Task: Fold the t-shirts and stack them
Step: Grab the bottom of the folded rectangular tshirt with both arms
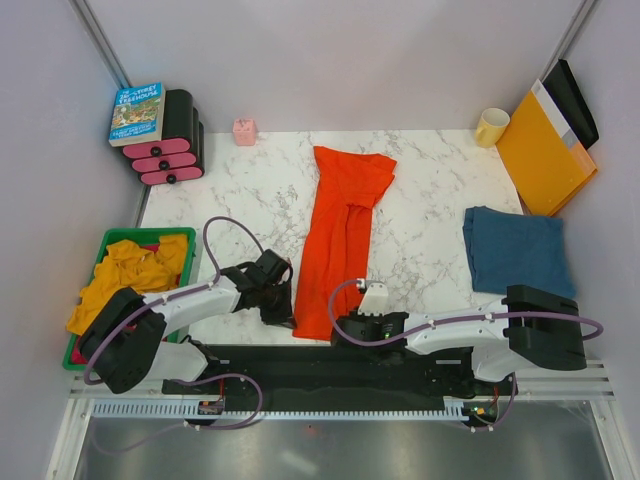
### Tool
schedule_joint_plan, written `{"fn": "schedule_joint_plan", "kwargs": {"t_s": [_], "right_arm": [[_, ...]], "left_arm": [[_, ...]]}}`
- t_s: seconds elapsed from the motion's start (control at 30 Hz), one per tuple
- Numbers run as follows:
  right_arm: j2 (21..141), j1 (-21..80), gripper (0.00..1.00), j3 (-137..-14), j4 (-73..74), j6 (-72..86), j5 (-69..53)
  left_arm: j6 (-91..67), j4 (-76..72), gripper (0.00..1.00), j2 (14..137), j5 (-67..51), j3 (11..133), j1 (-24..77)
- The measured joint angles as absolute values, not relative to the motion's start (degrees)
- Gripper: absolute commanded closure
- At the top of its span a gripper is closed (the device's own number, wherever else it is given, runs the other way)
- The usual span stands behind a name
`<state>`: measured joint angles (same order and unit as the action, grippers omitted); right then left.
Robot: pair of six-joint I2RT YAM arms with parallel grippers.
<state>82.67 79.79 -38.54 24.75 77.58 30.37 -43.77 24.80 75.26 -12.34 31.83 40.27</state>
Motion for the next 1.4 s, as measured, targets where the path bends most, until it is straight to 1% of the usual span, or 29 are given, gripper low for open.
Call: {"fn": "schedule_joint_plan", "kwargs": {"t_s": [0.37,0.7,1.07,1.13,1.17,1.3,1.37,1.4], "right_arm": [[81.30,80.05,1.00,-38.57,30.68,82.17,30.98],[80.68,78.87,1.00,-38.81,35.73,83.42,32.36],[78.74,78.15,1.00,-37.89,42.74,86.02,33.39],[78.67,78.15,1.00,-37.85,43.11,86.21,33.43],[78.67,78.15,1.00,-37.85,43.13,86.21,33.47],[78.70,78.15,1.00,-37.85,43.09,86.00,33.50],[78.72,78.15,1.00,-37.87,43.00,85.49,33.50],[78.76,78.15,1.00,-37.87,42.89,85.17,33.50]], "left_arm": [[-43.79,23.57,0.98,75.09,-13.06,31.42,40.38],[-43.79,22.11,0.98,78.28,-14.98,33.01,41.25],[-43.83,21.91,0.98,78.35,-14.85,33.04,41.39],[-43.83,21.98,0.87,78.22,-14.68,33.04,41.39],[-43.83,22.00,0.73,78.13,-14.55,33.04,41.39],[-43.81,21.78,0.42,74.85,-13.41,32.51,41.39],[-43.88,21.32,0.37,71.72,-12.99,32.18,41.63],[-43.99,20.80,0.36,70.52,-12.91,32.18,41.85]]}}
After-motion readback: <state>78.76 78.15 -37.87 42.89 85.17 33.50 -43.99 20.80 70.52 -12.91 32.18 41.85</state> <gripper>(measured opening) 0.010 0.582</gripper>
